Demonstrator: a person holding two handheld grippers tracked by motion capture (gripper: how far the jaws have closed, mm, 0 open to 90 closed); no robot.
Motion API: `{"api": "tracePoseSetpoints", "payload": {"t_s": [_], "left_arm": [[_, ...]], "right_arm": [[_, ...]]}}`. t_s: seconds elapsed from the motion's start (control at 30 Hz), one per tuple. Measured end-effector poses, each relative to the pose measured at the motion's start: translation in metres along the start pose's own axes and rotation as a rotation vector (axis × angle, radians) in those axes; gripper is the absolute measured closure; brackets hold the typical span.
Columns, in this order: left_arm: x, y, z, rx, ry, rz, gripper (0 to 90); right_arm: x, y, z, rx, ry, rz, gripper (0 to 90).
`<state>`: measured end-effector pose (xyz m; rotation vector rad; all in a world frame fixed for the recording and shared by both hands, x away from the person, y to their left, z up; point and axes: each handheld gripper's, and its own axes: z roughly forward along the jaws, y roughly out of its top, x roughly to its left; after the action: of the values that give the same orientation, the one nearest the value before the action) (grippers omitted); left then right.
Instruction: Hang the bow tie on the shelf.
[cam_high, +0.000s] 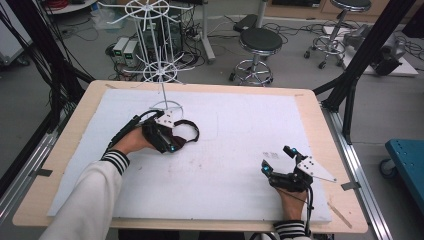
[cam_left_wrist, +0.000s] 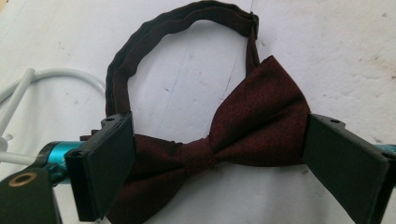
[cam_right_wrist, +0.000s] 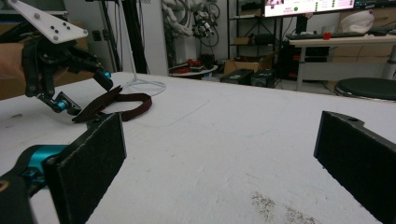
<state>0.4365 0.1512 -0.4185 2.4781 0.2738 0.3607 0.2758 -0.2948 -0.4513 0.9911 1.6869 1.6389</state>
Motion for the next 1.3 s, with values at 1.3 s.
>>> {"api": "tracePoseSetpoints", "payload": {"t_s": [1.3], "left_arm": [[-0.0021, 0.0039, 0.0047, 0.068, 0.04, 0.114, 36.0]], "right_arm": [[-0.0012, -0.0002, -0.0004, -0.006, 0.0, 0.023, 1.5]]}}
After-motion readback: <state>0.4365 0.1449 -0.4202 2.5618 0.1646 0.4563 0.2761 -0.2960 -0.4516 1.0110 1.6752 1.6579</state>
